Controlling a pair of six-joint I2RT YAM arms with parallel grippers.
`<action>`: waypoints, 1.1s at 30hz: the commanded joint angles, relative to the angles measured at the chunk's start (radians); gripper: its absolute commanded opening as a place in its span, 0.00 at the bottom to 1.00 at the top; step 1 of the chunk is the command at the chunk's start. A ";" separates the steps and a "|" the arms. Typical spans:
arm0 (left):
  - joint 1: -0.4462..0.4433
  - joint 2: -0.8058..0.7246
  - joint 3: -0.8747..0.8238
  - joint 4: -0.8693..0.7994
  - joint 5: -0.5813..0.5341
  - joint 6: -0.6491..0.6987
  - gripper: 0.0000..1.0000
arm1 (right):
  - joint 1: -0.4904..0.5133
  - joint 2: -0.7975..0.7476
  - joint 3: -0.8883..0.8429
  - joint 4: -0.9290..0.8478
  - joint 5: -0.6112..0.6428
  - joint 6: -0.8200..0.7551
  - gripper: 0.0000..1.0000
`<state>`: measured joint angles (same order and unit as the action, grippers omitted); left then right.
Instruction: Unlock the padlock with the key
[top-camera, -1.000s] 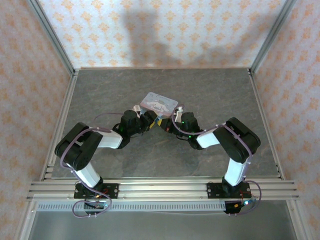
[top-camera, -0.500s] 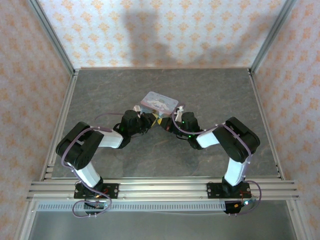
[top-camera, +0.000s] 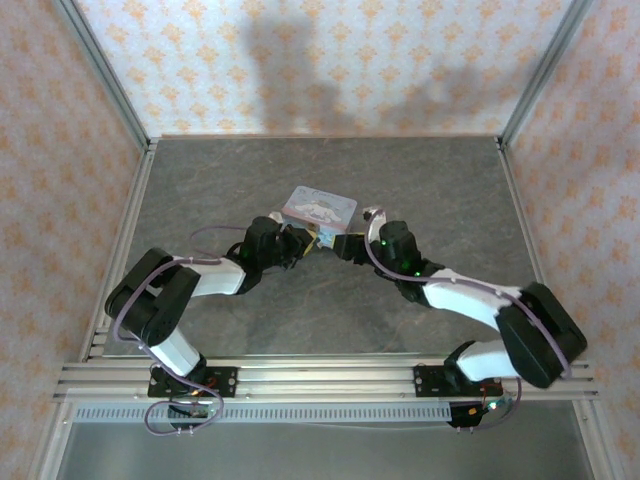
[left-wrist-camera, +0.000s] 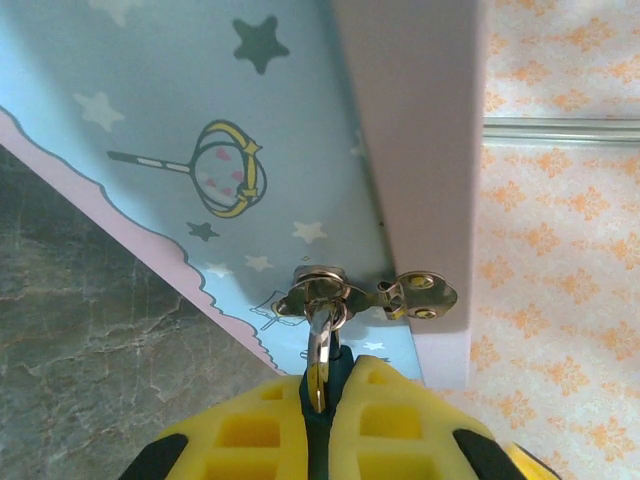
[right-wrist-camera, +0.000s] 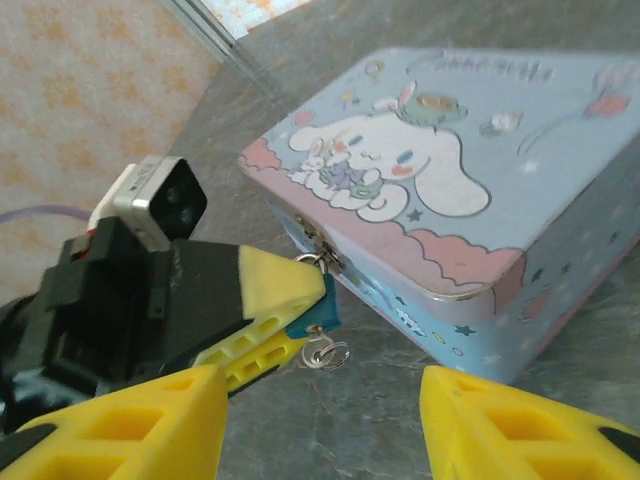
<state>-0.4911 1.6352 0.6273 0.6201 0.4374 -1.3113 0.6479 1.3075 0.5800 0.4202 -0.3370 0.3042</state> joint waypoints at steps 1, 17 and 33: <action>-0.007 -0.047 0.049 -0.063 0.010 -0.047 0.00 | 0.069 -0.098 0.027 -0.192 0.171 -0.394 0.54; -0.008 -0.084 0.110 -0.194 0.046 -0.102 0.00 | 0.241 0.037 -0.032 0.024 0.376 -1.136 0.57; -0.008 -0.071 0.118 -0.198 0.068 -0.092 0.00 | 0.230 0.249 0.068 0.172 0.359 -1.143 0.45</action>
<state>-0.4911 1.5864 0.7063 0.4068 0.4885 -1.4063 0.8829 1.5398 0.6197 0.5510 0.0158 -0.8341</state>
